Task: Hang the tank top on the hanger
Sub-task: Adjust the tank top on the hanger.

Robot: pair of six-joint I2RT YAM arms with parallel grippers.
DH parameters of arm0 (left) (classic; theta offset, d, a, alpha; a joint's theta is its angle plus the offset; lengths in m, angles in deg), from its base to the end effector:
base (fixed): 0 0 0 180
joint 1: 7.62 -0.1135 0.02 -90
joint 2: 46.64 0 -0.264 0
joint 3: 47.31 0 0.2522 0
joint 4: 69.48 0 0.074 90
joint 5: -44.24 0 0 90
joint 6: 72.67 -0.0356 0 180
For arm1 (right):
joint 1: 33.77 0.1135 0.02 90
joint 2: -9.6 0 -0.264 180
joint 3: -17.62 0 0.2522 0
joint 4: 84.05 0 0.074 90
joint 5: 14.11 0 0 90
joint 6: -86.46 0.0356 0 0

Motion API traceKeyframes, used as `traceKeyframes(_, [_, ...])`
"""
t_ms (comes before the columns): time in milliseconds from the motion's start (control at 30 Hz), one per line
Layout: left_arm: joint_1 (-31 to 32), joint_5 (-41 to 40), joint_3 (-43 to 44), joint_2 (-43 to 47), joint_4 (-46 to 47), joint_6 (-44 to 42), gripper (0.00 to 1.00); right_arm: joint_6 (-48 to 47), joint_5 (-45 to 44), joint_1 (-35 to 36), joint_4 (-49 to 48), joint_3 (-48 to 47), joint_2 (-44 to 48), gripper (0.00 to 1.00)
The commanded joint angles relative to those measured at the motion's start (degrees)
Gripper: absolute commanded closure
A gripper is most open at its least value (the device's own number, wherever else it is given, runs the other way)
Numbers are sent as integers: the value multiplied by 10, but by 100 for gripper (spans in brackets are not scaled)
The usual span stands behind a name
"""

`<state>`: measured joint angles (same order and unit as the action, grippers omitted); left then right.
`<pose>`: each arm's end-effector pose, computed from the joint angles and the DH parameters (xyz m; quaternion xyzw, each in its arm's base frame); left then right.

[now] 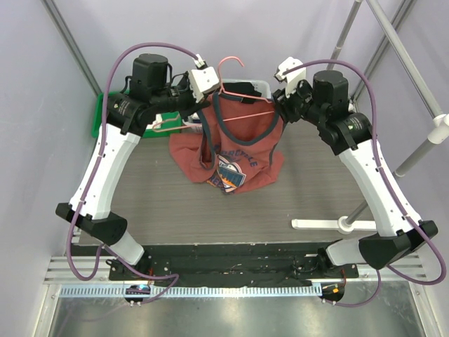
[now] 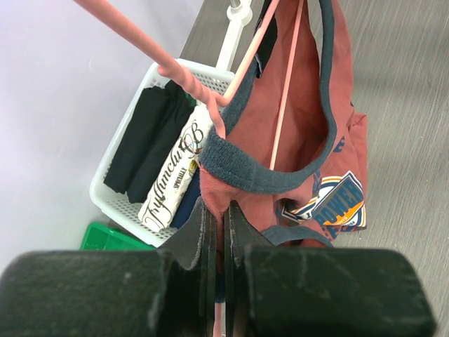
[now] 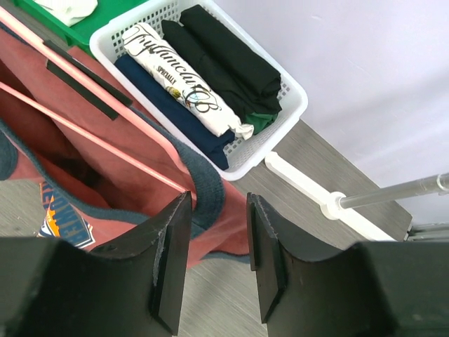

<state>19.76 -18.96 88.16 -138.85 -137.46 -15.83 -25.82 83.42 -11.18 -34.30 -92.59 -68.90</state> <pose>0.2678 -0.1568 0.5059 0.5209 0.6445 -0.1684 0.5338 0.2621 0.1141 0.4709 -0.3438 0.7316 0.0547 0.5861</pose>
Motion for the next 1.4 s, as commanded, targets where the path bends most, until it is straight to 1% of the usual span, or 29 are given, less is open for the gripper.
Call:
traceKeyframes(0, [-1, 17, 27, 11, 41, 11, 100, 3, -21, 11, -37, -5, 0, 57])
traceKeyframes(100, [0, 19, 29, 9, 41, 13, 100, 0, -25, 16, -40, -2, -3, 59])
traceKeyframes(233, [-1, 21, 32, 6, 40, 14, 100, -4, -42, 21, -45, -1, -7, 73])
traceKeyframes(267, [-1, 22, 33, 6, 40, 13, 100, -6, -43, 23, -45, -1, -7, 81])
traceKeyframes(333, [-1, 22, 33, 6, 41, 14, 100, -9, -47, 24, -46, -1, -9, 88])
traceKeyframes(367, [-1, 21, 34, 6, 40, 13, 100, -9, -48, 25, -46, -3, -10, 94])
traceKeyframes(433, [-1, 20, 34, 5, 40, 12, 100, -9, -41, 25, -44, -7, -10, 99])
traceKeyframes(600, [0, 22, 32, 4, 39, 13, 100, -7, 3, 27, -16, -46, -16, 99])
traceKeyframes(767, [0, 27, 27, -1, 40, 16, 100, 31, 56, 28, -7, -109, -32, 99])
traceKeyframes(867, [3, 29, 27, -3, 41, 21, 100, 43, 72, 28, -7, -139, -46, 99])
traceKeyframes(1133, [10, 28, 34, -10, 44, 25, 100, 96, 155, 38, -7, -203, -72, 99])
traceKeyframes(1267, [15, 31, 38, -15, 44, 28, 100, 108, 169, 47, -10, -233, -88, 99])
traceKeyframes(1367, [20, 31, 42, -18, 46, 32, 100, 109, 181, 62, -8, -236, -94, 99])
